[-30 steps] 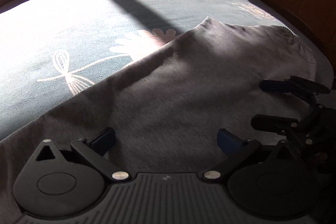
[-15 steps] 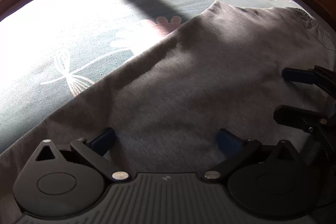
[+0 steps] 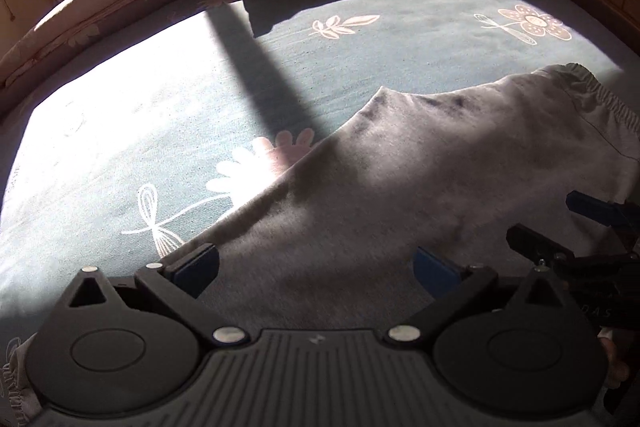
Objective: Fold clothes
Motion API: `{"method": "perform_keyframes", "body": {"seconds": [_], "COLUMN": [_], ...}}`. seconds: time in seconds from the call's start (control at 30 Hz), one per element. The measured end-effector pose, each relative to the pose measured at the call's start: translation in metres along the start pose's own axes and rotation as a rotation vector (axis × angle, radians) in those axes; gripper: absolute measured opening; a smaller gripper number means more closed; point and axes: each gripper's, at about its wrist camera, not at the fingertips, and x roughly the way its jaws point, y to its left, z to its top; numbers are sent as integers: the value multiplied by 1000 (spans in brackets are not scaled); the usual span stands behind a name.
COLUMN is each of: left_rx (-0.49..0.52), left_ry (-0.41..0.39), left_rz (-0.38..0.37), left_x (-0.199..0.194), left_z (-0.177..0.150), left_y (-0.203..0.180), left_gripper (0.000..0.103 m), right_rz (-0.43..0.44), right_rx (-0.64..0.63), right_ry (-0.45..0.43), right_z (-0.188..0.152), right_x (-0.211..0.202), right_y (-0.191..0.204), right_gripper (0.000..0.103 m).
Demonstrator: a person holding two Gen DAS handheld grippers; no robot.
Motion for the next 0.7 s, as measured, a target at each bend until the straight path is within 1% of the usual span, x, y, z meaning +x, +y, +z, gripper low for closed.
{"method": "perform_keyframes", "body": {"seconds": [0.07, 0.1, 0.2, 0.27, 0.43, 0.47, 0.53, 0.7], "left_rx": [-45, -63, -94, -117, -165, -191, -245, -231], "left_ry": [-6, -2, -18, -53, -106, -79, -98, -149], "left_rz": [-37, -42, -1, 15, -24, -34, -23, 0], "left_x": [4, 9, 22, 27, 34, 41, 50, 50], "left_z": [-4, -11, -38, -59, -94, -97, -108, -117], "left_y": [-6, -9, -15, -16, -9, -5, -1, -7], "left_gripper": [102, 102, 102, 102, 103, 103, 102, 103], "right_rz": [-2, 1, 19, 24, 44, 45, 29, -15], "right_rx": [31, 41, 36, 21, 6, 4, -10, -62], "right_ry": [21, 35, 36, 27, 7, 6, 5, 10], "right_z": [-1, -1, -6, -9, -15, -16, -17, -20], "right_x": [2, 4, 4, 1, -5, -5, -3, 3], "right_y": [-10, -13, -18, -18, -23, -23, -20, -10], "right_gripper": [103, 103, 103, 103, 103, 103, 103, 103]}}
